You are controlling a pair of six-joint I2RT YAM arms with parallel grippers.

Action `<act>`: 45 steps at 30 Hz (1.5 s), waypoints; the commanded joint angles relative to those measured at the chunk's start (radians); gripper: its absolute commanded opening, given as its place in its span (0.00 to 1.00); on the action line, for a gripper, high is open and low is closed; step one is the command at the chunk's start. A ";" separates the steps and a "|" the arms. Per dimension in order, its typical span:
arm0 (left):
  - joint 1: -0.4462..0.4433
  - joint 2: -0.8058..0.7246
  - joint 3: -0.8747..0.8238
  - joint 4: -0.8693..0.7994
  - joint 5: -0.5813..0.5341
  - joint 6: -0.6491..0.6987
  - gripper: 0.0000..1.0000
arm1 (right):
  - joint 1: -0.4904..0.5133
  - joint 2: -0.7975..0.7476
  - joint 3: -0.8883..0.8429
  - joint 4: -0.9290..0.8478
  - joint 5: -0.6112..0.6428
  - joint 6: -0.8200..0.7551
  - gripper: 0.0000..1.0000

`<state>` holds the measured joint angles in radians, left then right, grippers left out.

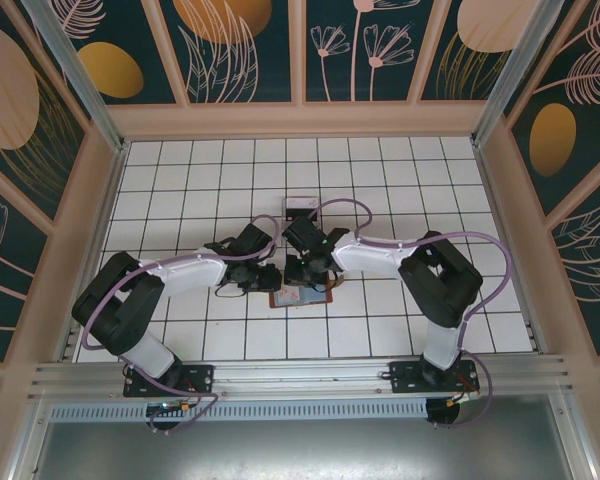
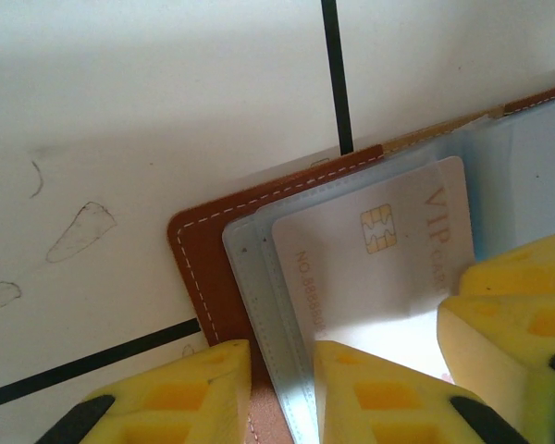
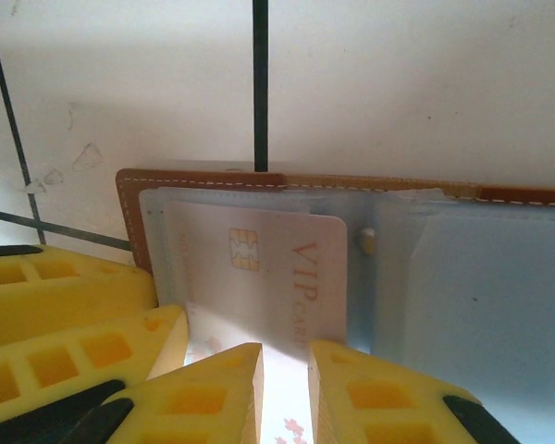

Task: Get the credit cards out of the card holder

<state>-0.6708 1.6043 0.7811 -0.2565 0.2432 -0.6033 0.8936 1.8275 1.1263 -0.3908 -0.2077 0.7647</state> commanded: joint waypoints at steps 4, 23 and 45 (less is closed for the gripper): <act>-0.005 -0.005 -0.025 -0.029 -0.028 0.013 0.27 | 0.006 0.024 0.020 -0.011 0.021 -0.021 0.21; -0.005 -0.015 -0.022 -0.041 -0.041 0.011 0.30 | 0.007 -0.022 0.027 -0.055 0.074 -0.025 0.21; -0.005 0.006 -0.016 -0.082 -0.087 0.027 0.28 | 0.002 -0.002 -0.001 -0.039 0.071 -0.031 0.21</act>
<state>-0.6746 1.5906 0.7742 -0.2684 0.1982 -0.5953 0.8963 1.8214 1.1290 -0.4221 -0.1555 0.7567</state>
